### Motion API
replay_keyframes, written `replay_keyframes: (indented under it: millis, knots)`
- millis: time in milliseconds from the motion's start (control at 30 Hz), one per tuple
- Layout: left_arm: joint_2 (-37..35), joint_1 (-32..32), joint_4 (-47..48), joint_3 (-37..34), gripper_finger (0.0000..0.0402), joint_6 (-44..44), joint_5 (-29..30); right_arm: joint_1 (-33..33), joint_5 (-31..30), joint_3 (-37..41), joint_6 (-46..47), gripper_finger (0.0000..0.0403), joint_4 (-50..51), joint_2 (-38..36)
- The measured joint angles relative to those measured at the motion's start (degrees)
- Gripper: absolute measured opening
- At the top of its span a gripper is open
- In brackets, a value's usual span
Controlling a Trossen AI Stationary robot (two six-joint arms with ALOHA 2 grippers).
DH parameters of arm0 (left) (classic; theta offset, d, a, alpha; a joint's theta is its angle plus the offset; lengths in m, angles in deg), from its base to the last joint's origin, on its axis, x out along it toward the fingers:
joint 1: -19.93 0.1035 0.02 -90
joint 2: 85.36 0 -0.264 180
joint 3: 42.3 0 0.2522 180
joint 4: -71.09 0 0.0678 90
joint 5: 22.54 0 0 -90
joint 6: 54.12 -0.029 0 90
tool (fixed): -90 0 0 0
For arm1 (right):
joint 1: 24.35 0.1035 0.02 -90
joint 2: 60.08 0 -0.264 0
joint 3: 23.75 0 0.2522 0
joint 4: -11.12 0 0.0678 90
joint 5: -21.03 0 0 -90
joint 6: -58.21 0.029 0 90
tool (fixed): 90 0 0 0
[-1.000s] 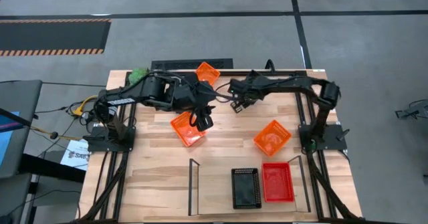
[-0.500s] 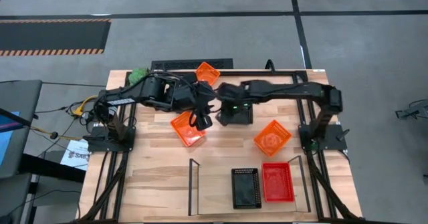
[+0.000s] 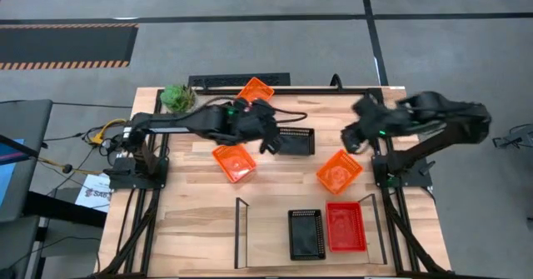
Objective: Stack baskets on shelf by color
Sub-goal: Stack the right black bin on top of the black bin on the shelf
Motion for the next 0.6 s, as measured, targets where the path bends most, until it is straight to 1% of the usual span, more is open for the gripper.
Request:
replay_keyframes:
  millis: [133,233,300,400,500,600]
  knots:
    - [0.14,3.54,-13.85,-11.90,0.0153,1.13,-3.20,7.44,-6.05,0.02,8.38,0.0118,2.33,-2.35]
    - [0.12,6.97,-19.85,-18.93,0.0153,5.66,-5.40,11.51,-8.81,0.02,12.35,0.0118,3.66,-2.96]
    - [0.11,9.12,-22.06,-23.30,0.0153,9.27,-6.75,13.54,-9.94,0.03,13.87,0.0118,4.28,-2.91]
    - [0.11,11.36,-26.47,-28.21,0.0153,13.07,-9.77,15.50,-10.54,0.04,14.50,0.0118,4.41,-2.00]
    - [0.08,12.17,-31.45,-32.68,0.0153,15.14,-13.33,16.03,-10.52,0.07,14.51,0.0118,4.64,-0.74]
    - [0.08,12.16,-35.39,-35.14,0.0153,16.40,-13.87,16.32,-10.52,0.07,14.47,0.0118,5.05,0.37]
